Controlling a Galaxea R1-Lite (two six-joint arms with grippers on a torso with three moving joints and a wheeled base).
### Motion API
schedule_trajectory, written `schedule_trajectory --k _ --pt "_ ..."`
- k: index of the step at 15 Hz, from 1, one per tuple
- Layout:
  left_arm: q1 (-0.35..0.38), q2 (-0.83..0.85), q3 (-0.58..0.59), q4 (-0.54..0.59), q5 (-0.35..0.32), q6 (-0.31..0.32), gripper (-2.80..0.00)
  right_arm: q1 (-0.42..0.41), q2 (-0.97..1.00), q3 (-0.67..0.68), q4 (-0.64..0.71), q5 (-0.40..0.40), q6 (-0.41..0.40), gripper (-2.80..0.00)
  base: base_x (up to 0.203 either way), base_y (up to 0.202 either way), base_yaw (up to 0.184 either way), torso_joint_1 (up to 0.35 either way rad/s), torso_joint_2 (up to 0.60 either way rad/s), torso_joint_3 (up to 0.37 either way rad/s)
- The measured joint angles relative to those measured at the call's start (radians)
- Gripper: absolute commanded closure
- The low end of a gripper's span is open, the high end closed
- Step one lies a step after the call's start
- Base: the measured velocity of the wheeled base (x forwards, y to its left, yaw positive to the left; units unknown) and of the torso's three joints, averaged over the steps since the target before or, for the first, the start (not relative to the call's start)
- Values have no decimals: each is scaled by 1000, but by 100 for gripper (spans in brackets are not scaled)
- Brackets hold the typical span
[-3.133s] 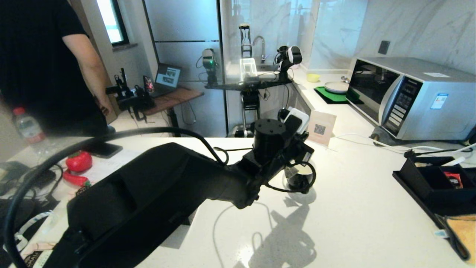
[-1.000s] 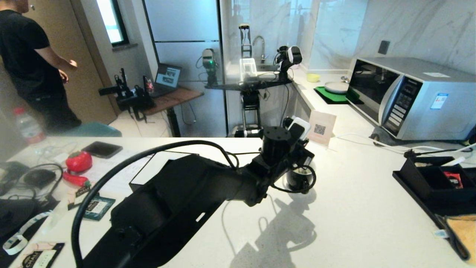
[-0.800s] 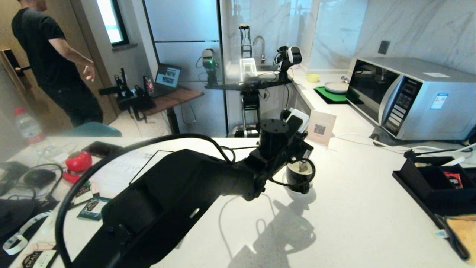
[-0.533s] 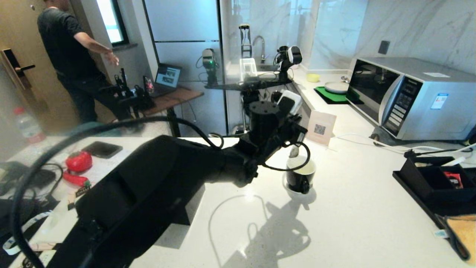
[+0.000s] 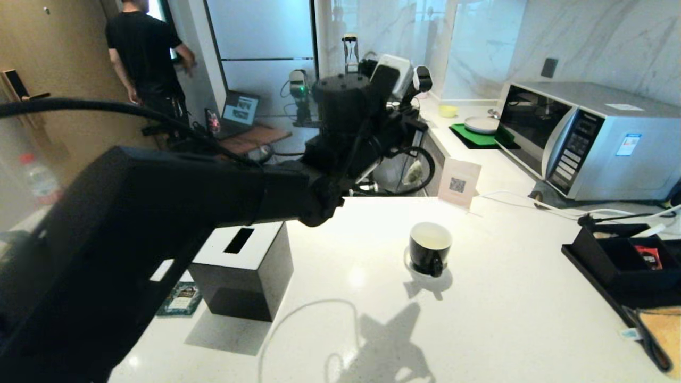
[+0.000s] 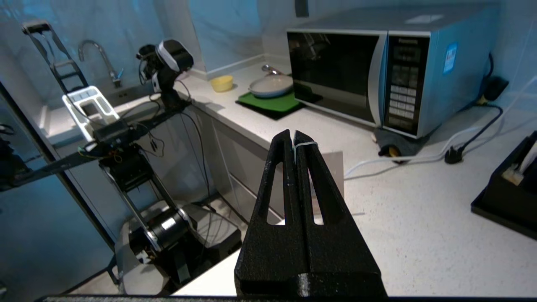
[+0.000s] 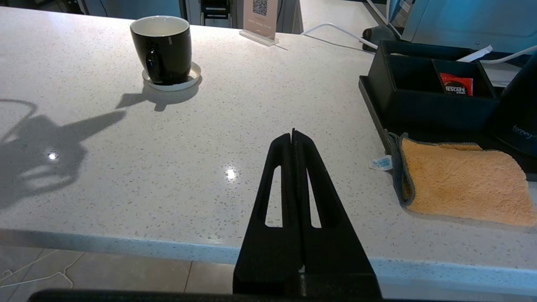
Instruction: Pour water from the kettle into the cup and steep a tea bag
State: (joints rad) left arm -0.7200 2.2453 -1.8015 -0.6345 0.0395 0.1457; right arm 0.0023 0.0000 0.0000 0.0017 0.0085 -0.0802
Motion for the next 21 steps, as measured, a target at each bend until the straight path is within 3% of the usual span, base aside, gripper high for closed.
schedule_trajectory --k 6,12,18,21 --pt "12 -169 43 108 90 2 0 0 0 0 0 0 0 0 0 0 0 0 0 0" --pt "22 -390 307 123 155 29 0 0 0 0 0 0 0 0 0 0 0 0 0 0" --pt "156 -614 598 124 174 31 0 0 0 0 0 0 0 0 0 0 0 0 0 0" --pt "213 -697 684 139 168 31 0 0 0 0 0 0 0 0 0 0 0 0 0 0"
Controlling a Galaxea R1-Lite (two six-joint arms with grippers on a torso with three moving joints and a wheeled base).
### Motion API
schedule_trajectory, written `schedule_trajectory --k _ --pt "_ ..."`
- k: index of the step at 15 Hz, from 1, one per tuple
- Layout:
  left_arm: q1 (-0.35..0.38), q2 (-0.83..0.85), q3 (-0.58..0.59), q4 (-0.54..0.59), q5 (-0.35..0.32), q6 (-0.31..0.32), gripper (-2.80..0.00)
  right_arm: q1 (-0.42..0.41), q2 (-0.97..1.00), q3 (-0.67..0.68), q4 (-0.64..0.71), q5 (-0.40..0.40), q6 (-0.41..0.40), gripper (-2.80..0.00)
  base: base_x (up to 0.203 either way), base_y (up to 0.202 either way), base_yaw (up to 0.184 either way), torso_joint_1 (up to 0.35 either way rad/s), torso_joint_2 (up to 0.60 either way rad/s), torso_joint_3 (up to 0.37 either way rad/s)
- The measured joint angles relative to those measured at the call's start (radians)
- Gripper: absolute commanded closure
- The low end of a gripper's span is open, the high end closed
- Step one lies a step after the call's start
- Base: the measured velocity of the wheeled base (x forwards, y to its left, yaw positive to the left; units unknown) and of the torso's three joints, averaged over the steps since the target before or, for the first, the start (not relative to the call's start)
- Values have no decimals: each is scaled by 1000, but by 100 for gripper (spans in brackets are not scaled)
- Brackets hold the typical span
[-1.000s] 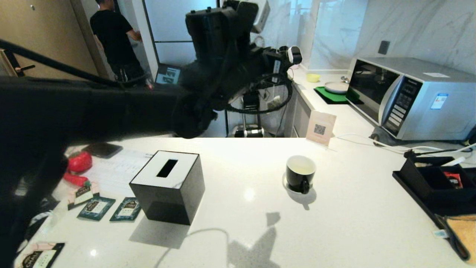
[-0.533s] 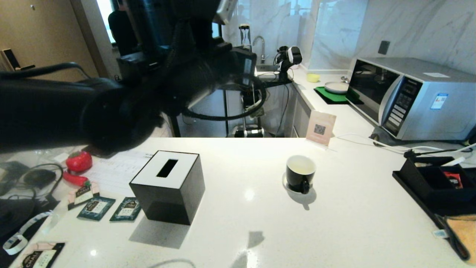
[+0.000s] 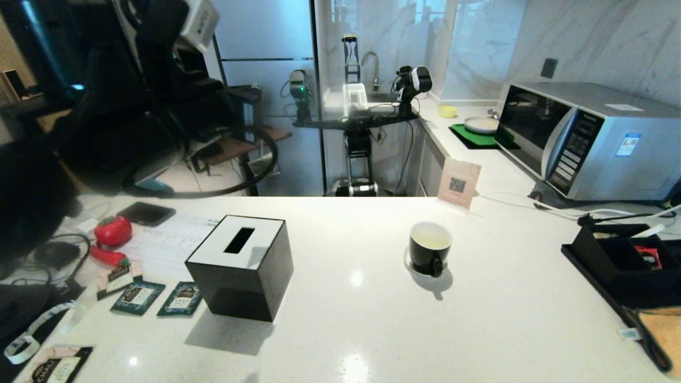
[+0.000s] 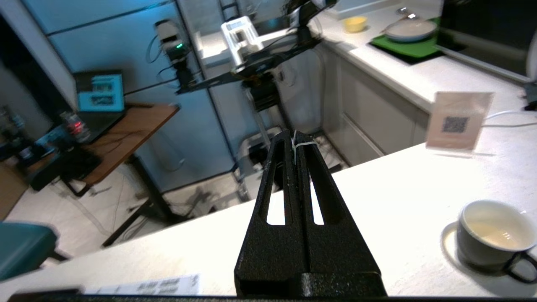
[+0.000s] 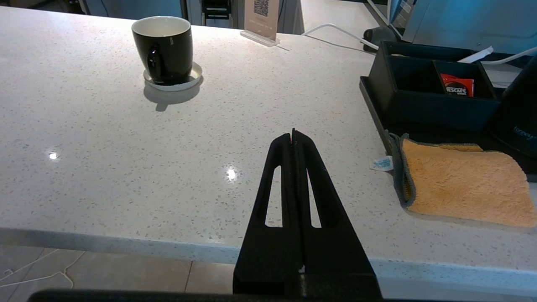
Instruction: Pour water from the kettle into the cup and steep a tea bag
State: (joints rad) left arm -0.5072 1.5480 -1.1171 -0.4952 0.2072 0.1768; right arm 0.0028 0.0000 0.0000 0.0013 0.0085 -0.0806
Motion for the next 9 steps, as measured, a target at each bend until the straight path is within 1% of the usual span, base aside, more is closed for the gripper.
schedule_trajectory --k 5,9 --pt "44 -97 106 36 0 -1 0 0 0 0 0 0 0 0 0 0 0 0 0 0" --pt "64 -172 207 80 -2 -1 0 0 0 0 0 0 0 0 0 0 0 0 0 0"
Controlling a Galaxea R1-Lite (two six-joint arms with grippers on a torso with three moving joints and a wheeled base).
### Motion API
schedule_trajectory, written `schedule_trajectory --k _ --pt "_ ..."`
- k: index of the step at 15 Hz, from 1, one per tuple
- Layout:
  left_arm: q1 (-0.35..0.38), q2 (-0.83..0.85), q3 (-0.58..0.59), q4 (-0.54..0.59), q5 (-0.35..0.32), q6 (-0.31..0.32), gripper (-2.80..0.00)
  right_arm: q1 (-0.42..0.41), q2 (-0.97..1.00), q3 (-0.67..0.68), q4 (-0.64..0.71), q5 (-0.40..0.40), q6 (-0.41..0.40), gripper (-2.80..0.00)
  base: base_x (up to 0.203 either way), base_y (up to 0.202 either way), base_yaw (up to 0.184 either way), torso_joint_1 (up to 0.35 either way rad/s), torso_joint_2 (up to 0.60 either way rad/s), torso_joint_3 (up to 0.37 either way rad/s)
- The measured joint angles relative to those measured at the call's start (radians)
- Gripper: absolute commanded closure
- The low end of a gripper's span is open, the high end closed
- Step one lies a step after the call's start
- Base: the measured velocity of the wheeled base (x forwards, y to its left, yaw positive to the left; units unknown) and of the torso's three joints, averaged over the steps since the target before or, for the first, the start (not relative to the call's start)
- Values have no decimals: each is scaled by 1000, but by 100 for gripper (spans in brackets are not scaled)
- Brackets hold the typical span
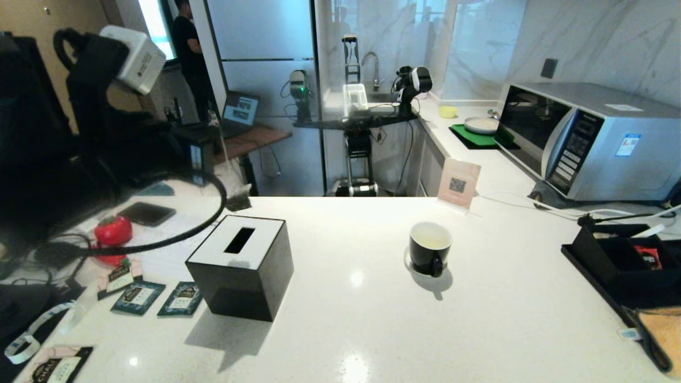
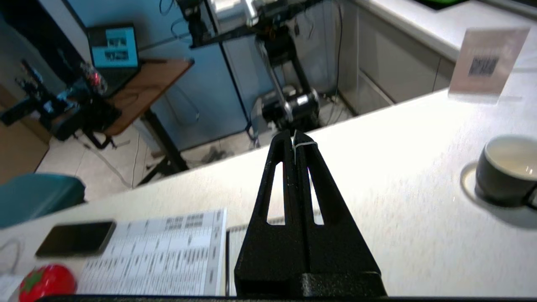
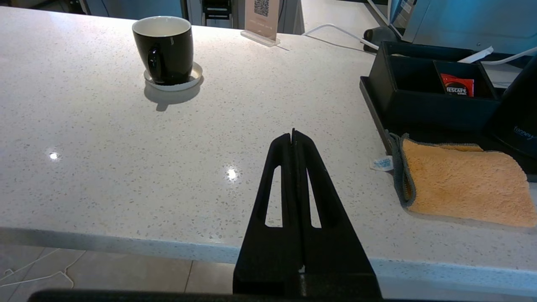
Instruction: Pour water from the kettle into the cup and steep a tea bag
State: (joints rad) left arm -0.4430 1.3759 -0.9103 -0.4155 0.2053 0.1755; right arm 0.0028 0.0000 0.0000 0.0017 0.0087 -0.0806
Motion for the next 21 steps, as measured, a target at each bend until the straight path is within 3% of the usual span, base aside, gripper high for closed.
schedule_trajectory --k 6,10,13,21 --pt "53 -75 131 10 31 -4 0 0 0 0 0 0 0 0 0 0 0 0 0 0" --pt "123 -90 166 9 36 -8 0 0 0 0 0 0 0 0 0 0 0 0 0 0" --pt "136 -91 185 10 36 -25 0 0 0 0 0 0 0 0 0 0 0 0 0 0" --pt "140 -26 188 9 93 -148 0 0 0 0 0 0 0 0 0 0 0 0 0 0"
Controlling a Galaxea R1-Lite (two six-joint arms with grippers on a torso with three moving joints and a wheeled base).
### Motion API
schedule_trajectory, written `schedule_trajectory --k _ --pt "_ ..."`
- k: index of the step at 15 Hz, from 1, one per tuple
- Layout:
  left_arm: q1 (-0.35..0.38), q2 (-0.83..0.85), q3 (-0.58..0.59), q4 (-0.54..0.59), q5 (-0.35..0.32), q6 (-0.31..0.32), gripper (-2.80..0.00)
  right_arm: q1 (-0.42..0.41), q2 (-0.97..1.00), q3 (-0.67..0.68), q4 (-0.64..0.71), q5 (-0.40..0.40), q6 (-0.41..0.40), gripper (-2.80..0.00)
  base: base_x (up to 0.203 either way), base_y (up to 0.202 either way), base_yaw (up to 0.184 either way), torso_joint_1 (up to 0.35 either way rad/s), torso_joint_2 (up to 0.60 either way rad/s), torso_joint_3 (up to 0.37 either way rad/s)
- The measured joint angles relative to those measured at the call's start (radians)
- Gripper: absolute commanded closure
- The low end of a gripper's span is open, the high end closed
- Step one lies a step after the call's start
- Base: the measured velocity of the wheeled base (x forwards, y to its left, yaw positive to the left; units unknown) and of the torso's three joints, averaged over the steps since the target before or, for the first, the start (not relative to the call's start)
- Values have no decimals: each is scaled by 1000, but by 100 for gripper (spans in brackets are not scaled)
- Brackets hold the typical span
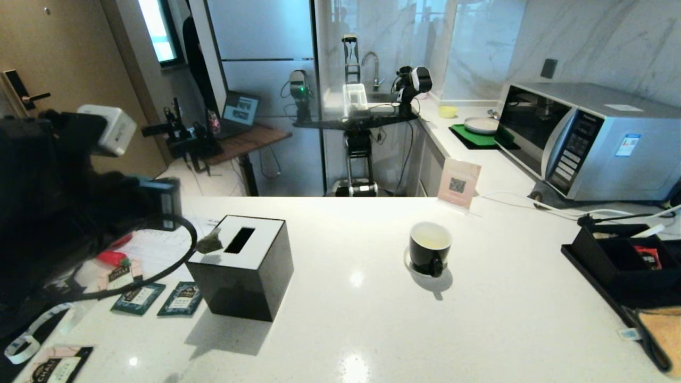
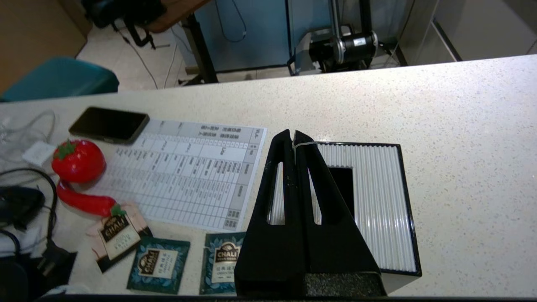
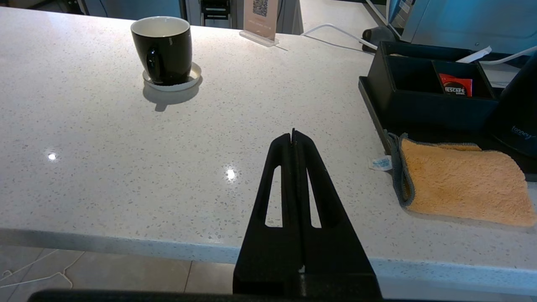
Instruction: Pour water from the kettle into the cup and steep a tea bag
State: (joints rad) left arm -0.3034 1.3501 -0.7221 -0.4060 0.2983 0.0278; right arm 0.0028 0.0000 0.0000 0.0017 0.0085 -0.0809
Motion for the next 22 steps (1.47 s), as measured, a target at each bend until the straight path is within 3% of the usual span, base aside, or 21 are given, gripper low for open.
schedule_trajectory --k 4,10,18,22 --pt "-1 57 -1 -9 21 -80 0 0 0 0 0 0 0 0 0 0 0 0 0 0" --pt "-3 115 -17 -26 18 -85 0 0 0 0 0 0 0 0 0 0 0 0 0 0" --pt "-12 164 -132 -21 19 -83 0 0 0 0 0 0 0 0 0 0 0 0 0 0" --pt "-13 170 -111 -27 20 -84 0 0 0 0 0 0 1 0 0 0 0 0 0 0"
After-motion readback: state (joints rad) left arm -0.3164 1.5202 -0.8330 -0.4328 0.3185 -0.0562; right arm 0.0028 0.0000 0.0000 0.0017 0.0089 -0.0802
